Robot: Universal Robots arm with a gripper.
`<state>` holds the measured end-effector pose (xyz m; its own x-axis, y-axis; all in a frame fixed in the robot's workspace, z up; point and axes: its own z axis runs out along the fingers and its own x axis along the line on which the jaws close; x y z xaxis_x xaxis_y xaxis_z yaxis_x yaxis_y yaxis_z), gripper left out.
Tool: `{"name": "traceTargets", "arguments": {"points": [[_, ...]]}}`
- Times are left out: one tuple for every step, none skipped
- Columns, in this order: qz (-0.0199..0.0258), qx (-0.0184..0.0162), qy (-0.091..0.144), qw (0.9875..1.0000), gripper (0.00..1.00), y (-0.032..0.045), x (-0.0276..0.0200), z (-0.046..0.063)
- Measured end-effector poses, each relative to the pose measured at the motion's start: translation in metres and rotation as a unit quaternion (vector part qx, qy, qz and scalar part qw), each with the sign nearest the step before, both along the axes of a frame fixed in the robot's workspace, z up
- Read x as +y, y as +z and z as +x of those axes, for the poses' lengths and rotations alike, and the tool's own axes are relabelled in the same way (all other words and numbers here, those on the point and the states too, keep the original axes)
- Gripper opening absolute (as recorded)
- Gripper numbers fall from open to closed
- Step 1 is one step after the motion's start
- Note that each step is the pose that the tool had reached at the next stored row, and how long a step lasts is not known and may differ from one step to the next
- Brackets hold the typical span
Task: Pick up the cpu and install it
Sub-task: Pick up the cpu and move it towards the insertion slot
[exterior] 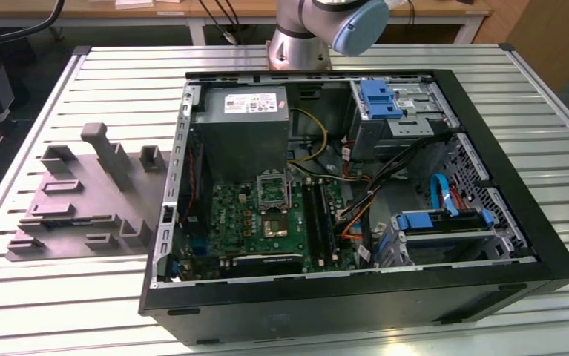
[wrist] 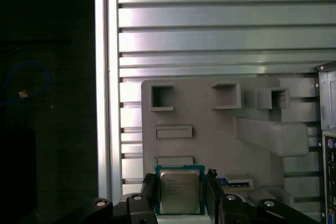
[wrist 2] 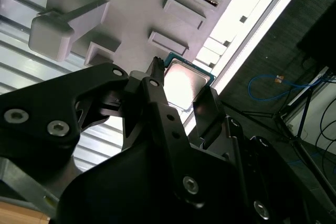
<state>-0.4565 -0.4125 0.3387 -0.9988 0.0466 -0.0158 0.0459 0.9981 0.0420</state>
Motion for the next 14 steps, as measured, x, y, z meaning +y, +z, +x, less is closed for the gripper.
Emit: {"name": "traceTargets", "arguments": {"points": [[0.0000,0.0000,0.000,1.0000,0.47,0.0000,0.0000,0.000],[0.0000,0.0000,0.000,1.0000,0.47,0.0002,0.0000,0.000],[0.0000,0.0000,0.000,1.0000,0.47,0.0004,0.0000,0.000],[0.0000,0.0001,0.000,1.0000,0.47,0.0009,0.0000,0.000],[-0.0001,0.0001,0.000,1.0000,0.47,0.0016,0.0000,0.000],[0.0000,0.0000,0.000,1.0000,0.47,0.0023,0.0000,0.000],[0.0000,0.0000,0.000,1.0000,0.47,0.0030,0.0000,0.000],[-0.0001,0.0001,0.000,1.0000,0.47,0.0040,0.0000,0.000],[-0.0001,0.0001,0.000,1.0000,0.47,0.0054,0.0000,0.000],[0.0000,0.0000,0.000,1.0000,0.47,0.0070,0.0000,0.000],[0.0000,0.0000,0.000,1.0000,0.47,0.0088,0.0000,0.000],[0.0000,0.0000,0.000,1.0000,0.47,0.0105,0.0000,0.000],[0.0000,0.0000,0.000,1.0000,0.47,0.0122,0.0000,0.000],[0.0000,0.0000,0.000,1.0000,0.47,0.0140,0.0000,0.000]]}}
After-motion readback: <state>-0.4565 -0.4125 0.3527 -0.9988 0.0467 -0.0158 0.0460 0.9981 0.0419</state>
